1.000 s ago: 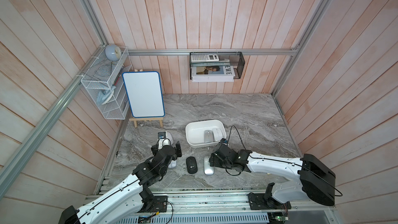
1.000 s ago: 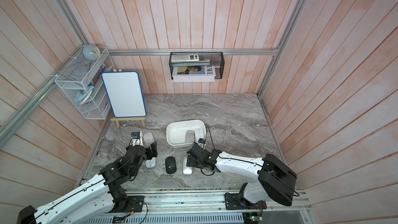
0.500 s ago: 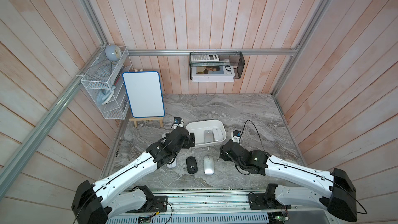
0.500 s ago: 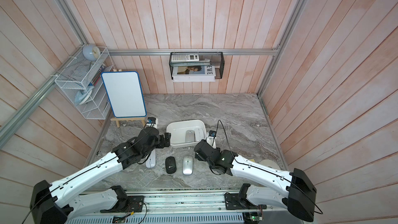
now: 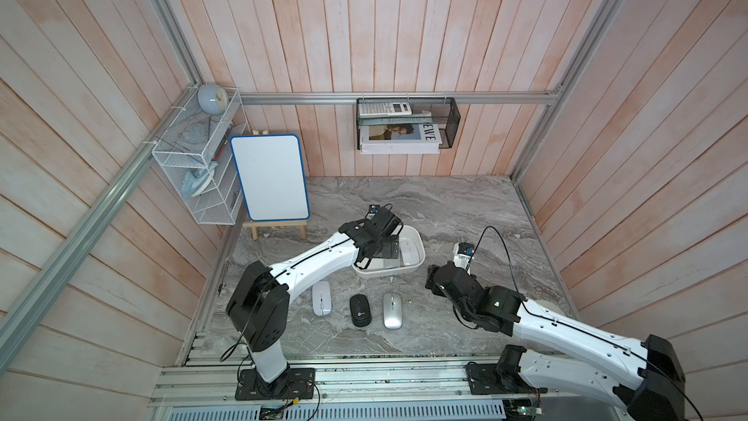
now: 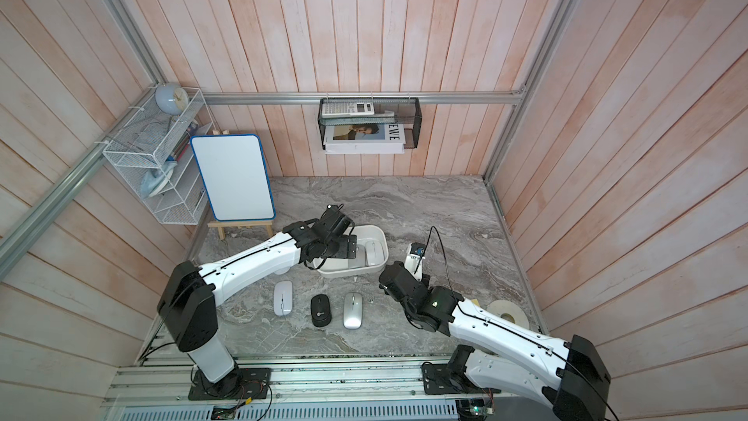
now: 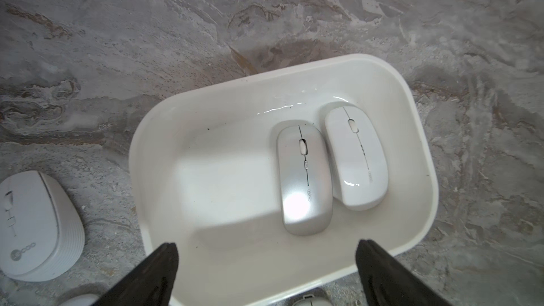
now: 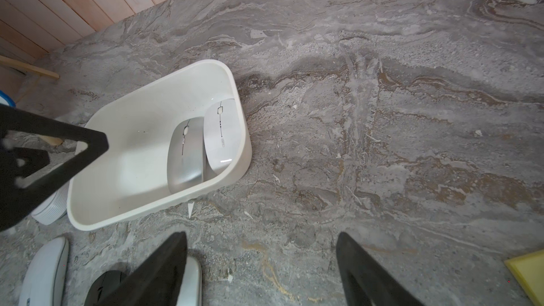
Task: Take out the mouse from the storage box
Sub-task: Pick up the mouse from the storage box.
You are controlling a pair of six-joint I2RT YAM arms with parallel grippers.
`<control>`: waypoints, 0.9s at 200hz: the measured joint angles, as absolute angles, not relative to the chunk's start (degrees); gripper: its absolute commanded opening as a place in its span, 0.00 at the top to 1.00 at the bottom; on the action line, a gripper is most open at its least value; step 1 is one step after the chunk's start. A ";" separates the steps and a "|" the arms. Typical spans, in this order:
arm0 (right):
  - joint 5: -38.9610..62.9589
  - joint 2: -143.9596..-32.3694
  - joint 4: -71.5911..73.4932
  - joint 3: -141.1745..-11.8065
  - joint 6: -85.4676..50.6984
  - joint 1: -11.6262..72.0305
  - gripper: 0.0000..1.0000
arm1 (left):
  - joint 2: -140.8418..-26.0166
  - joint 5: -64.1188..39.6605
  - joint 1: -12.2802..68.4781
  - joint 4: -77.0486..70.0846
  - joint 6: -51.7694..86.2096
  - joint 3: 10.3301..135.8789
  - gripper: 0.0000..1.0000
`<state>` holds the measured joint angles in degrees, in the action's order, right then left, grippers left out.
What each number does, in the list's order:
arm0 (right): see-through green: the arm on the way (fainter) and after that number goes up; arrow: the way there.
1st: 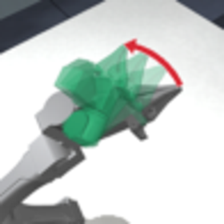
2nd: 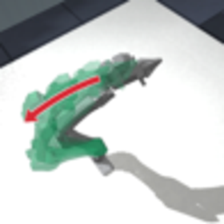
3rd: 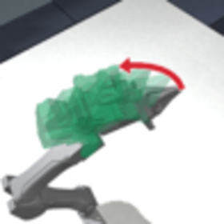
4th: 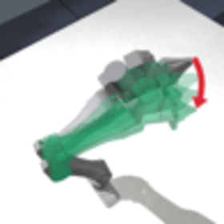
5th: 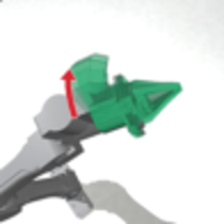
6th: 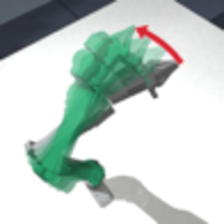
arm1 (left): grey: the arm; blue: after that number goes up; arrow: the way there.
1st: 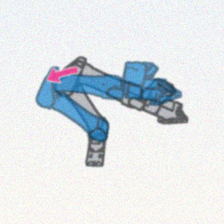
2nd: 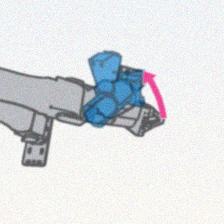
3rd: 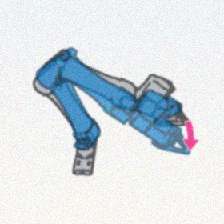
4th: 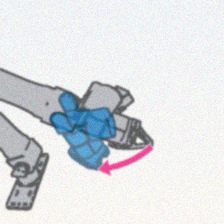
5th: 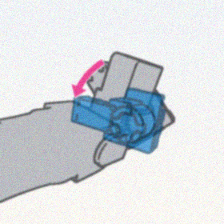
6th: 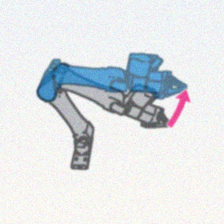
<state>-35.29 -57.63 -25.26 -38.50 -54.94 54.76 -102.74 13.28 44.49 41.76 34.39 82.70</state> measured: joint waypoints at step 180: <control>-29.91 -66.11 -20.56 -38.83 -53.80 51.42 0.16 | -123.94 10.31 44.29 49.19 34.09 99.33 0.07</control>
